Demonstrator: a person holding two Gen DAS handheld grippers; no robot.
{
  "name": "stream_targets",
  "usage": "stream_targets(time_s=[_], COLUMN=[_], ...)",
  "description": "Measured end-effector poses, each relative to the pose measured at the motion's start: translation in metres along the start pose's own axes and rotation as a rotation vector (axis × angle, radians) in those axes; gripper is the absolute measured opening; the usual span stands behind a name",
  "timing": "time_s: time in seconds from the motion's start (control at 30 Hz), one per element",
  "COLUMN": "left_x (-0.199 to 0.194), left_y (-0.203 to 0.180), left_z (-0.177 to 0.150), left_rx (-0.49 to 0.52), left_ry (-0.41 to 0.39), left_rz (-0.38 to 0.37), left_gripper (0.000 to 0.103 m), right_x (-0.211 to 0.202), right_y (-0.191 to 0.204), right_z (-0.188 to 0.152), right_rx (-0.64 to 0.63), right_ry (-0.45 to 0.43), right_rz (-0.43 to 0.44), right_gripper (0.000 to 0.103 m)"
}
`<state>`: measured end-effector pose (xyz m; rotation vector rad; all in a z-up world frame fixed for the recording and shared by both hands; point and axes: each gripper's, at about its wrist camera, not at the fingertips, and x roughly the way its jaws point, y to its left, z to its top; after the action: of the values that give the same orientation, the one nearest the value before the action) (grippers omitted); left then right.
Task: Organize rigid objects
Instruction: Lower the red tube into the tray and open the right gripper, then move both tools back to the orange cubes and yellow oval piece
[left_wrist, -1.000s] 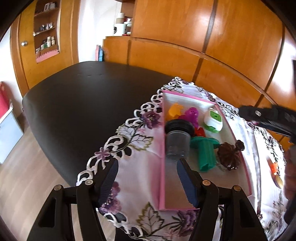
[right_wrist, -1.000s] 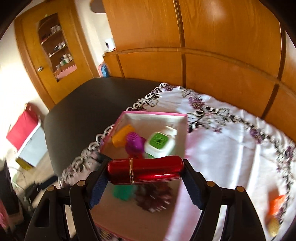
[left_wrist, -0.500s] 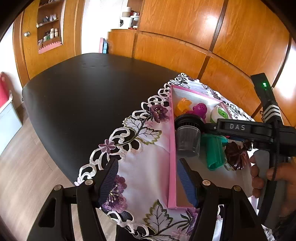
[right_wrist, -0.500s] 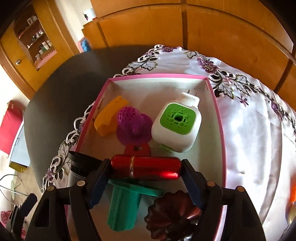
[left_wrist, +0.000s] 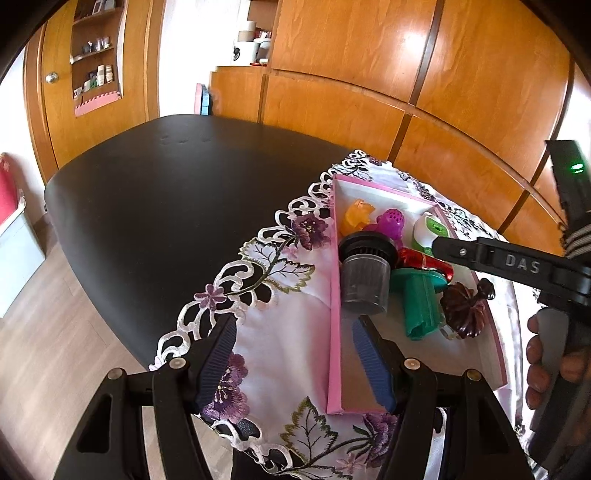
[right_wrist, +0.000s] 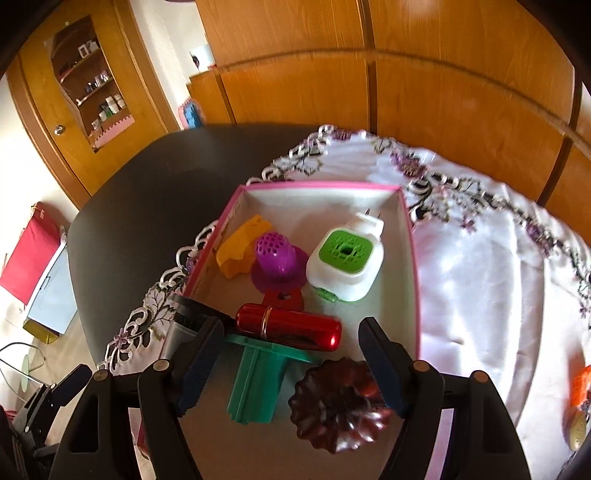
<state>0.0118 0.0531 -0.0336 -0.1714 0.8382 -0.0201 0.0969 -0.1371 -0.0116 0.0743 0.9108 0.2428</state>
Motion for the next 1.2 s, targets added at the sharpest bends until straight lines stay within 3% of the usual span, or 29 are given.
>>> stream_targets(time_s=[0.3, 0.7, 1.2], left_x=[-0.007, -0.018, -0.020], left_y=[-0.014, -0.033, -0.066], left_z=[-0.001, 0.000, -0.005], left_rx=[0.042, 0.103, 0.191], left_ry=[-0.011, -0.037, -0.023], left_rz=[-0.011, -0.018, -0.036], left_gripper=[0.066, 0.066, 0.066], right_x=[-0.040, -0.068, -0.092], right_y=[-0.010, -0.030, -0.111], right_z=[-0.011, -0.032, -0.051], right_rx=[-0.013, -0.084, 0.010], right_ry=[-0.102, -0.147, -0.160], right_rz=[-0.049, -0.140, -0.254], right_gripper=[0.077, 0.077, 0.077])
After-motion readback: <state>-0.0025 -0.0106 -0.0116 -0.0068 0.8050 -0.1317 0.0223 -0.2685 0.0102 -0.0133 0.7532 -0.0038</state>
